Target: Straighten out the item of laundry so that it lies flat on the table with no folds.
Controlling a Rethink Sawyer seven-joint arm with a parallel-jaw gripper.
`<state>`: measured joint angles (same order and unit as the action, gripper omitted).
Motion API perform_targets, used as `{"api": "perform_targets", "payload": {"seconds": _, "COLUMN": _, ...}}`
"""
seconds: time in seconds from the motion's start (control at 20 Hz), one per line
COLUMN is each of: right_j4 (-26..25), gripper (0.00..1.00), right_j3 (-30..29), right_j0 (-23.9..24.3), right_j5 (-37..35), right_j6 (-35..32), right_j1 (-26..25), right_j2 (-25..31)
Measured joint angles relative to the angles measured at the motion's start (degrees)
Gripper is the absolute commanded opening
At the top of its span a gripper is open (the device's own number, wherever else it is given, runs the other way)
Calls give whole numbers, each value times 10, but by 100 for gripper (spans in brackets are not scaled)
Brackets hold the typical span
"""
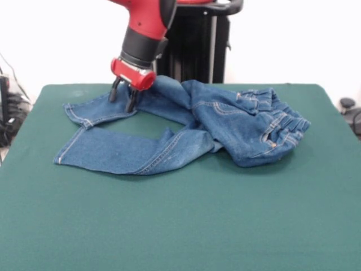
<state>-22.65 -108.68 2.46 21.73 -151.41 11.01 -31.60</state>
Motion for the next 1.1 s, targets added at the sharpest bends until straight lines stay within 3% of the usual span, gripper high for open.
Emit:
{"api": "perform_targets", "payload": {"seconds": 0.15, "right_j4": 80, "gripper": 100, "right_j3": 0, "right_j0": -59, "right_j5": 26, "right_j6": 0, "right_j1": -53, "right_j2": -47}}
{"api": "perform_targets", "payload": {"seconds": 0.5, "right_j4": 180, "gripper": 100, "right_j3": -2, "right_j0": -112, "right_j5": 44, "right_j6": 0, "right_j1": -140, "right_j2": -110}}
{"api": "perform_targets", "payload": {"seconds": 1.1, "right_j4": 208, "gripper": 100, "right_j3": -14, "right_j0": -111, "right_j5": 69, "right_j6": 0, "right_j1": -213, "right_j2": -150}}
